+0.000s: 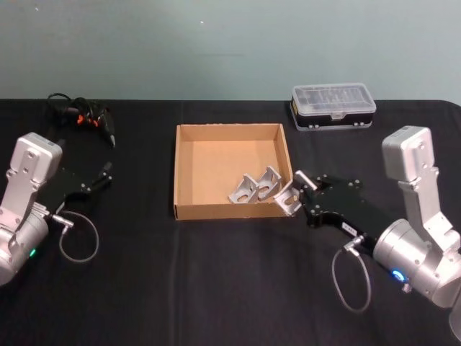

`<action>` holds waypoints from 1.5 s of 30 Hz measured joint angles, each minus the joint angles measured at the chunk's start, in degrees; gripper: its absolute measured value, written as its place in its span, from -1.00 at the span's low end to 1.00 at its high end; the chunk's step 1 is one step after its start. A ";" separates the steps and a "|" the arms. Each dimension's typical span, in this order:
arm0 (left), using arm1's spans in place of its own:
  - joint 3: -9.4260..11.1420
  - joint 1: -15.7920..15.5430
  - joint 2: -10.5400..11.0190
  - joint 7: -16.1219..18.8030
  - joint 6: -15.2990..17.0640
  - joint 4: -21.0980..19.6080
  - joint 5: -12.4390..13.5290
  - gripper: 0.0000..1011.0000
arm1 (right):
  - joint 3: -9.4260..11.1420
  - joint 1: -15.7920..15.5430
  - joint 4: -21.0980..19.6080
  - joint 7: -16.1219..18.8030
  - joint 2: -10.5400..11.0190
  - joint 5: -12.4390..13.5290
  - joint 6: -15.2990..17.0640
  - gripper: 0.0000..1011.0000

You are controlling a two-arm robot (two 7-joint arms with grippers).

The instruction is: Use one hand to pick up the angle iron from the table and place it into the box.

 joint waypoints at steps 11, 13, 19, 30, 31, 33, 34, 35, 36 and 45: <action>0.00 0.00 0.00 0.00 0.00 0.00 0.00 1.00 | -0.23 2.34 2.81 -1.05 -0.22 0.96 -0.08 -0.79; 0.00 0.00 0.00 0.00 0.00 0.00 0.00 1.00 | -0.97 3.26 3.54 -1.12 -0.65 0.82 0.13 -0.79; 0.00 0.00 0.00 0.00 0.00 0.00 0.00 1.00 | -4.92 7.97 7.10 -1.50 -3.71 -0.33 1.63 -0.79; 0.00 0.00 0.00 0.00 0.00 0.00 0.00 1.00 | -11.44 15.38 15.29 -2.50 -9.90 -4.12 3.26 -0.79; 0.00 0.00 0.00 0.00 0.00 0.00 0.00 1.00 | -11.73 15.78 15.89 -2.59 -10.28 -4.43 3.34 -0.79; 0.00 0.00 0.00 0.00 0.00 0.00 0.00 1.00 | -12.38 16.98 17.78 -2.91 -11.47 -5.22 3.41 -0.79; 0.00 0.00 0.00 0.00 0.00 0.00 0.00 1.00 | -12.56 17.35 18.40 -2.99 -11.90 -5.50 3.43 -0.79; 0.00 0.00 0.00 0.00 0.00 0.00 0.00 1.00 | -12.84 18.00 19.52 -3.20 -12.63 -5.93 3.43 -0.79; 0.00 0.00 0.00 0.00 0.00 0.00 0.00 1.00 | -13.02 18.45 20.30 -3.37 -13.10 -6.24 3.43 -0.79; 0.00 0.00 0.00 0.00 0.00 0.00 0.00 1.00 | -13.98 21.93 26.66 -4.54 -16.82 -8.99 3.11 -0.79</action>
